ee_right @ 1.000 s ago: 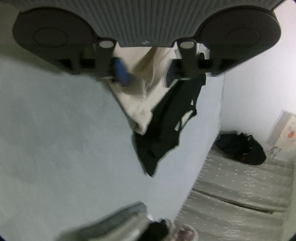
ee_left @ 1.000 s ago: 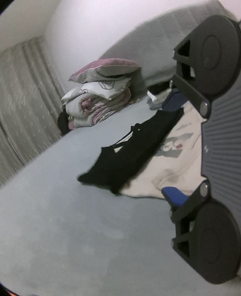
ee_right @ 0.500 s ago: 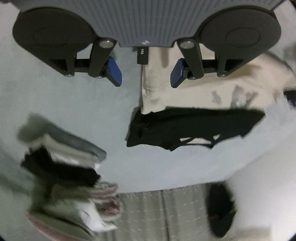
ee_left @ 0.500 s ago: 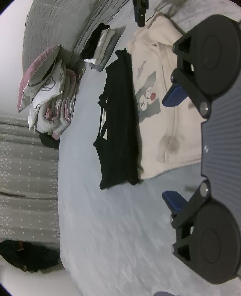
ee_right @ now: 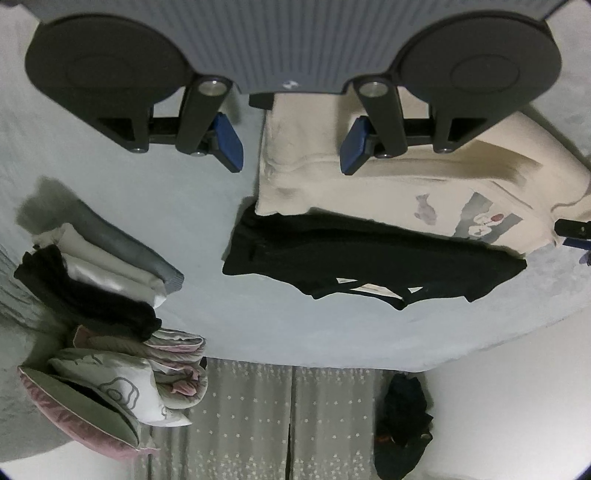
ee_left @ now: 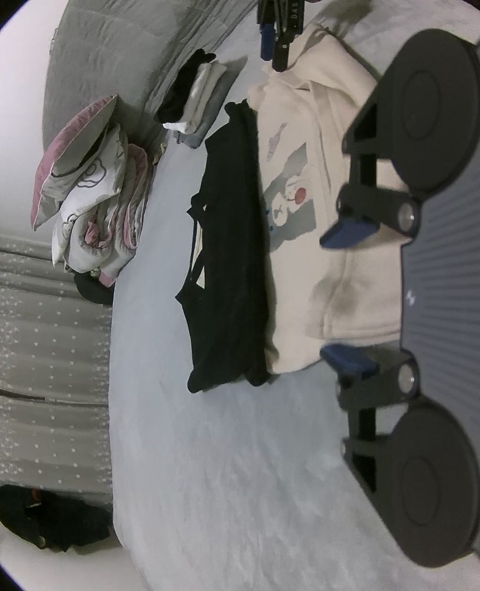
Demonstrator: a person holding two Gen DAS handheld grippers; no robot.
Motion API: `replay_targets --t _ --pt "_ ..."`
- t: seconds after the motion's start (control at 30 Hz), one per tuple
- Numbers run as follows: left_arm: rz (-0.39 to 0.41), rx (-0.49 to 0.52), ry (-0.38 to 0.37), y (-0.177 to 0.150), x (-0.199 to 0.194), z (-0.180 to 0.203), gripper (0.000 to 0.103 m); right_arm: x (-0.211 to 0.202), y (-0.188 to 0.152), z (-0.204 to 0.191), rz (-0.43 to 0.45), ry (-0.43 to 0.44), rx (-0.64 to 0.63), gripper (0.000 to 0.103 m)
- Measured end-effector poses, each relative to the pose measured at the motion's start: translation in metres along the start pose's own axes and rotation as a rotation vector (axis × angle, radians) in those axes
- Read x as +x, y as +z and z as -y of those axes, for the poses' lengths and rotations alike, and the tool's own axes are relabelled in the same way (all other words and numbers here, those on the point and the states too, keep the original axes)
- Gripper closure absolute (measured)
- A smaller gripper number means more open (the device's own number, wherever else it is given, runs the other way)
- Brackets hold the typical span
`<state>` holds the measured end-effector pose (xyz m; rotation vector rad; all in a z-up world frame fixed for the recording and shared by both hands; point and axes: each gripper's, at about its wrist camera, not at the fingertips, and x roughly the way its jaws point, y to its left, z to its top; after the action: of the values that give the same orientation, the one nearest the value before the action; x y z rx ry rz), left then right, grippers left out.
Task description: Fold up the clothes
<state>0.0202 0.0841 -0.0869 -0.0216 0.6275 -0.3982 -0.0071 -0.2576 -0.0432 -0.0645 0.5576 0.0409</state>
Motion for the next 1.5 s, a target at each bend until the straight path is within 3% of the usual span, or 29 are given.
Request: replay_targets --t 0.03,0.07,0.13,0.17,0.23,0.37,0.5,0.7,0.9,1.07,1.27,1.5 --pt "0.006 -0.014 -0.003 0.0 -0.001 -0.002 0.074 0.0 0.0 -0.002 0.002 -0.002 -0.005 0.046" --pt "0.014 -0.032 -0.006 0.001 -0.002 -0.004 0.083 0.001 0.0 -0.003 0.0 0.003 -0.006 0.06" --pt "0.029 -0.066 -0.012 0.002 -0.005 -0.008 0.087 0.002 0.0 -0.005 -0.008 0.014 -0.007 0.083" --pt "0.044 -0.083 -0.015 0.002 -0.007 -0.009 0.088 0.001 -0.001 -0.006 -0.003 0.005 -0.011 0.09" --pt "0.077 -0.112 -0.02 0.001 -0.012 -0.012 0.09 -0.002 -0.002 -0.006 0.022 -0.013 -0.007 0.094" --pt "0.125 -0.128 -0.027 -0.002 -0.019 -0.012 0.091 -0.011 -0.001 0.001 0.088 -0.041 0.043 0.096" --pt "0.108 -0.14 -0.033 -0.004 -0.022 -0.014 0.091 -0.018 0.0 0.003 0.15 -0.055 0.062 0.097" --pt "0.062 -0.09 0.002 -0.005 -0.014 -0.012 0.091 -0.014 -0.001 -0.002 0.131 -0.057 0.018 0.097" --pt "0.129 -0.057 -0.001 -0.004 -0.029 -0.009 0.091 -0.017 -0.001 -0.001 0.145 -0.071 0.025 0.097" --pt "0.211 -0.118 -0.004 0.002 -0.031 -0.018 0.091 -0.021 0.002 0.001 0.187 -0.101 0.044 0.097" --pt "0.246 -0.145 0.015 0.012 -0.013 -0.021 0.091 -0.011 0.007 0.003 0.223 -0.152 0.069 0.097" --pt "0.191 -0.179 0.068 0.018 0.022 -0.026 0.091 0.015 0.013 0.006 0.196 -0.183 0.074 0.097"
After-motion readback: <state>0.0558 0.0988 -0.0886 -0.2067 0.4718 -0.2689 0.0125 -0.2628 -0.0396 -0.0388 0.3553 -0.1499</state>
